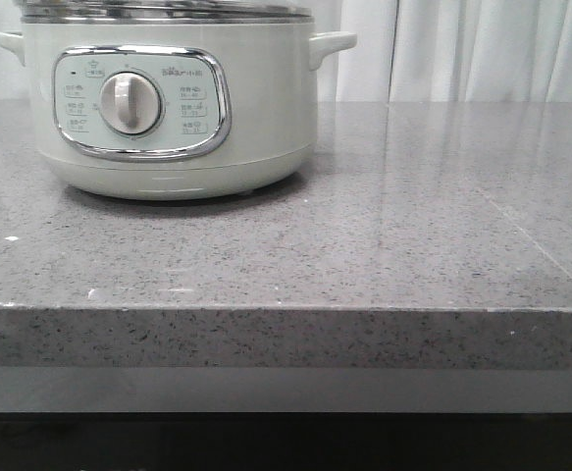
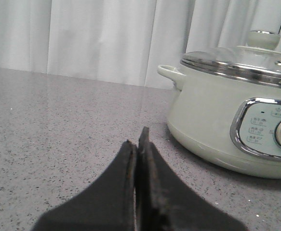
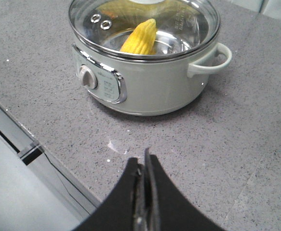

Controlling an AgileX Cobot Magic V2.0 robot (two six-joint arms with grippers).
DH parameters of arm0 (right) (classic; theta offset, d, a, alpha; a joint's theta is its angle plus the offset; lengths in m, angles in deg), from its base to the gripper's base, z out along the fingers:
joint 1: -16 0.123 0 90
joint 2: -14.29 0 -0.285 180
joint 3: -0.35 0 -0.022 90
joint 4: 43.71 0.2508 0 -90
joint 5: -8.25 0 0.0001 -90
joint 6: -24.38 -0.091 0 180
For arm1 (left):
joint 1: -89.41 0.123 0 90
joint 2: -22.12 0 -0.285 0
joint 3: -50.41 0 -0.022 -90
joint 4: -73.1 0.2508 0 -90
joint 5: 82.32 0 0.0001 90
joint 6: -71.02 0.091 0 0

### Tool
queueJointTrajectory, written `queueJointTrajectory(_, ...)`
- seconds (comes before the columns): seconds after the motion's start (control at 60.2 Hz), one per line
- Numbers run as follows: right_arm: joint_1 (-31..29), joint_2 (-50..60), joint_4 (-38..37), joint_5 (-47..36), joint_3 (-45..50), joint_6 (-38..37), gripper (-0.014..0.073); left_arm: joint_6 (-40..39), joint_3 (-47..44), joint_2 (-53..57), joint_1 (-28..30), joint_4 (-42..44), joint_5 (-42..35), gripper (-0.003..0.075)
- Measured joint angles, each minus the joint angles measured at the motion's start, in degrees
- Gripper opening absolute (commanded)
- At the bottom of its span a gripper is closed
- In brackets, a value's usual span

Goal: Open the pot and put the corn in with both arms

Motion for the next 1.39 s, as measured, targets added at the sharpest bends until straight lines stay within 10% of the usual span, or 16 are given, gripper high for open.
queueJointTrajectory(0.481, -25.2, 28.9, 1.5, -17.7, 31.5, 0.0, -0.0049, 0.0, 0.0, 0.0, 0.0, 0.0, 0.0, -0.0020)
queueJointTrajectory(1.394, -33.5, 46.4, 1.9, -32.7, 55.5, 0.0, -0.0049, 0.0, 0.0, 0.0, 0.0, 0.0, -0.1, -0.0020)
